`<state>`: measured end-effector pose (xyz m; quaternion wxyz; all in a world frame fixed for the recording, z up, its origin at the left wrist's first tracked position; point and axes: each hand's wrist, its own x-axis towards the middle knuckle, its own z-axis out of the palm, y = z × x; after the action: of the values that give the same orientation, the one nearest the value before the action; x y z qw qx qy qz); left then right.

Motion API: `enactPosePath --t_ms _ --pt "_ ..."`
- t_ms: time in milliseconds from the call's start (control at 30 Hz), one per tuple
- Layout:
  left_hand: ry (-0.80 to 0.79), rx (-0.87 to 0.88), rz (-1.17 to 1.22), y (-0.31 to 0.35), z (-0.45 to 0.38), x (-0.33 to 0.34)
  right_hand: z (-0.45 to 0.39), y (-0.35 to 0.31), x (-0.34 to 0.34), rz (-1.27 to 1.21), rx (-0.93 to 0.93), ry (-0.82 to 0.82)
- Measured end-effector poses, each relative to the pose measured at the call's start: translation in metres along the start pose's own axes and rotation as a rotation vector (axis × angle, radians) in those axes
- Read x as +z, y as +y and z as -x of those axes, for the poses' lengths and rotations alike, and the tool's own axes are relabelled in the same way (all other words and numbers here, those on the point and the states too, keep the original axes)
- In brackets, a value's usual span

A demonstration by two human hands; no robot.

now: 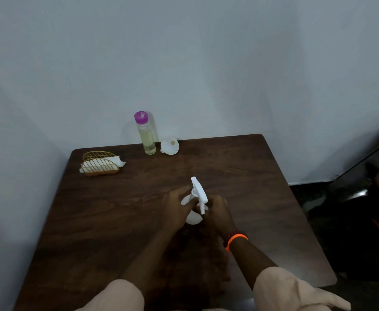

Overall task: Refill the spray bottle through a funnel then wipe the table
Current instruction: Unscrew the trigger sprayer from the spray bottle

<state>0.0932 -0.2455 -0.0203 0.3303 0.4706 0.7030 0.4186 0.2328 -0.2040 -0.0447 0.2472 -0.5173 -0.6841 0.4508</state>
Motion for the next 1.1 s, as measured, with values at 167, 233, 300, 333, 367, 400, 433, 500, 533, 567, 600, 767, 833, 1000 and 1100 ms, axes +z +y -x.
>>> enactPosePath --t_ms 167,233,300,333,367,400,433,500,533,567,600,767,833,1000,1100 --pt "-0.050 0.224 -0.035 0.034 -0.009 -0.019 0.000 -0.003 -0.001 0.008 0.055 0.039" --pt "-0.072 0.300 -0.025 0.046 -0.017 -0.025 -0.002 0.001 0.000 -0.015 0.056 0.024" --pt "-0.081 0.337 -0.038 0.063 -0.020 -0.030 -0.003 0.006 0.002 -0.014 0.050 0.009" --pt "-0.091 0.357 -0.031 0.073 -0.020 -0.033 -0.003 0.007 0.002 0.004 0.030 0.010" --pt "-0.104 0.377 -0.023 0.081 -0.020 -0.037 -0.002 0.007 0.002 0.016 0.005 0.004" --pt "-0.110 0.395 -0.007 0.090 -0.021 -0.039 -0.001 0.004 0.002 0.017 -0.012 -0.002" --pt "-0.123 0.422 0.000 0.099 -0.021 -0.041 -0.001 0.004 0.003 0.004 -0.026 -0.001" --pt "-0.183 0.482 -0.014 0.114 -0.022 -0.045 -0.002 0.005 0.004 0.002 -0.024 0.003" --pt "-0.218 0.511 -0.034 0.120 -0.023 -0.046 -0.002 0.006 0.004 0.020 -0.012 0.008" --pt "-0.251 0.535 -0.061 0.125 -0.024 -0.046 -0.003 0.011 0.006 0.033 0.000 0.008" --pt "-0.285 0.559 -0.085 0.130 -0.025 -0.047 -0.003 0.012 0.006 0.040 0.025 0.002" --pt "-0.430 0.678 -0.190 0.147 -0.023 -0.038 -0.007 0.019 0.010 0.030 0.143 -0.021" --pt "-0.470 0.722 -0.254 0.152 -0.023 -0.032 -0.008 0.020 0.011 0.018 0.171 -0.023" --pt "-0.568 0.768 -0.348 0.176 -0.024 -0.024 -0.010 0.026 0.012 0.034 0.124 -0.025" --pt "-0.615 0.774 -0.381 0.190 -0.028 -0.023 -0.008 0.017 0.007 0.026 0.049 -0.025"
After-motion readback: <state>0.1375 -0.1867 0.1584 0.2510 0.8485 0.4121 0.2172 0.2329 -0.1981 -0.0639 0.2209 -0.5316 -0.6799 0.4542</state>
